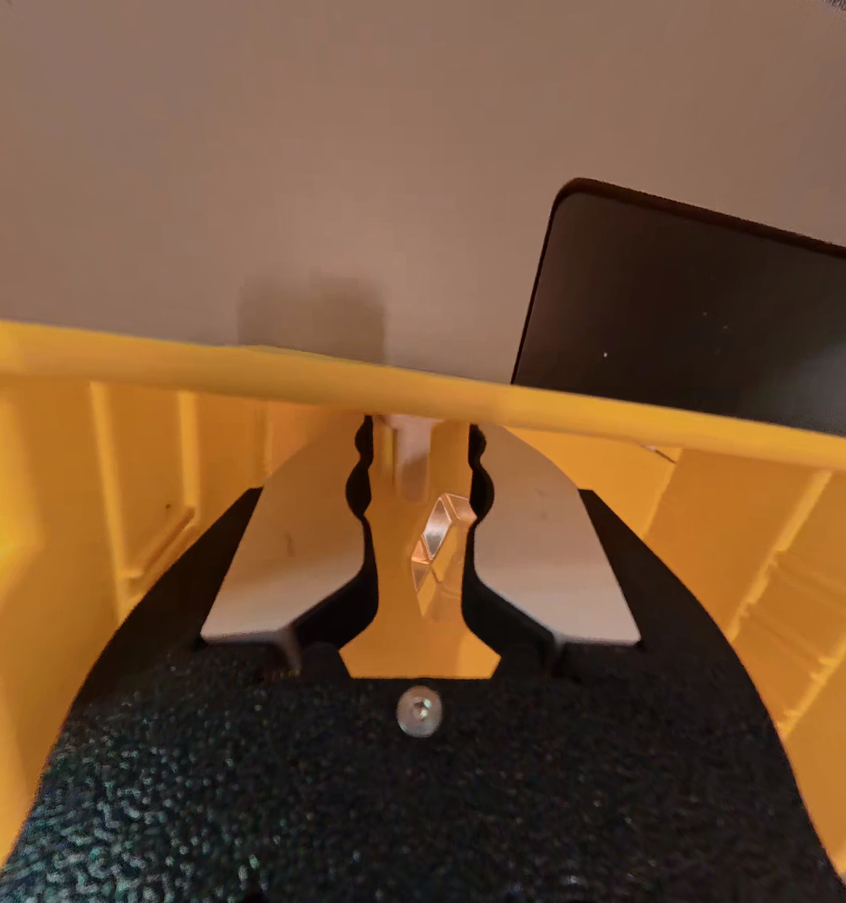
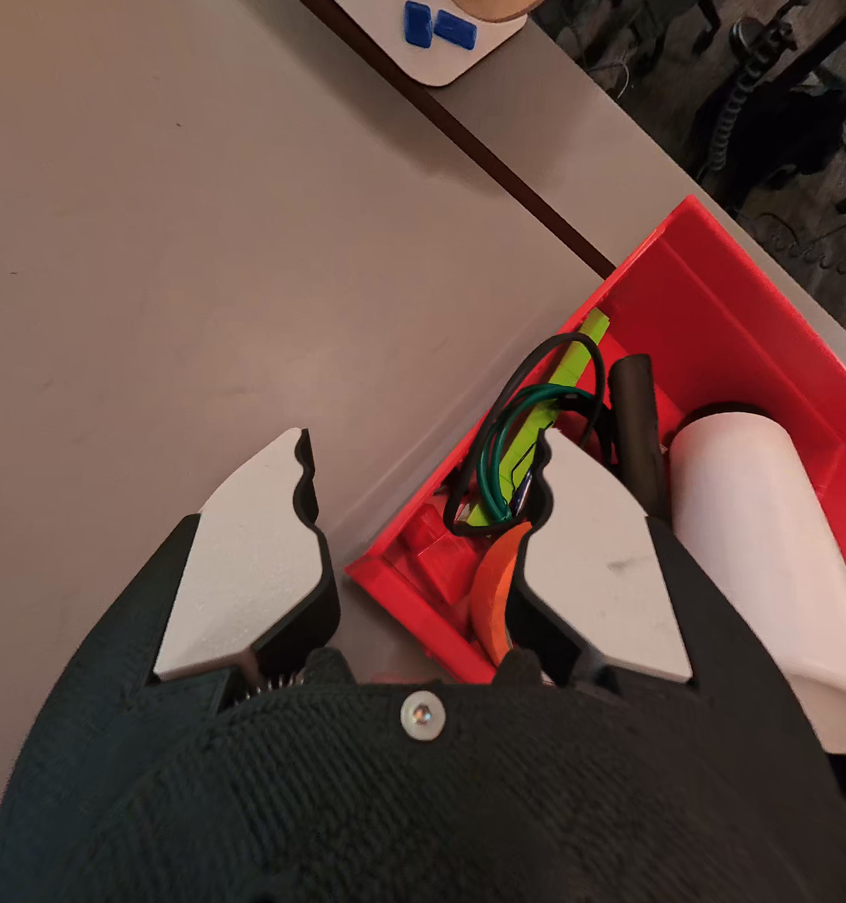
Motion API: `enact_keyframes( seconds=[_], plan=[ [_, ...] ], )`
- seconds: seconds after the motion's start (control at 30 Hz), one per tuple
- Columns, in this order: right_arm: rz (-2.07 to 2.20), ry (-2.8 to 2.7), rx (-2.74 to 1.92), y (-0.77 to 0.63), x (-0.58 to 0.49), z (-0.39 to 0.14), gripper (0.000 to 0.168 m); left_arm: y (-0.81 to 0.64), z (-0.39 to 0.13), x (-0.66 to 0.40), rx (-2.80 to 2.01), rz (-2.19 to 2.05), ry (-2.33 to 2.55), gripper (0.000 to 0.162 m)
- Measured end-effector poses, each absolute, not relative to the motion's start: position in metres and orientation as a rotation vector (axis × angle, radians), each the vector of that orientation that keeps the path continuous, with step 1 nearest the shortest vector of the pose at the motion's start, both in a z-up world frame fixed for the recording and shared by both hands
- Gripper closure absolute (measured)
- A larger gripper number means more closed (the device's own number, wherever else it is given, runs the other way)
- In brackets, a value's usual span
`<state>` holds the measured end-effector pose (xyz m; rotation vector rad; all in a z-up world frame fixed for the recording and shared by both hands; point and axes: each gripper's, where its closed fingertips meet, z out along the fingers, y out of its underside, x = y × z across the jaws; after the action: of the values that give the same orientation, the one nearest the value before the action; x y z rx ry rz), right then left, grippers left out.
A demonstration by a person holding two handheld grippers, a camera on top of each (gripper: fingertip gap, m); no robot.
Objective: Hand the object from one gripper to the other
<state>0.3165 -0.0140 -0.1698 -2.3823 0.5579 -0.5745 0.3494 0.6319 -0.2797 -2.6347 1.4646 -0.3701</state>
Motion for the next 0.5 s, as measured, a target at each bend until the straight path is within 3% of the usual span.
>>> enact_keyframes(
  seconds=[0.27, 0.5],
  plan=[
    [-0.556, 0.573, -2.333, -0.014, 0.315, -0.177, 0.083, 0.633, -0.281, 0.347, -2.707, -0.316, 1.4, 0.131],
    [-0.578, 0.564, -2.336, -0.023, 0.311, -0.179, 0.083, 0.636, -0.279, 0.347, -2.634, -0.008, 1.536, 0.135]
  ],
)
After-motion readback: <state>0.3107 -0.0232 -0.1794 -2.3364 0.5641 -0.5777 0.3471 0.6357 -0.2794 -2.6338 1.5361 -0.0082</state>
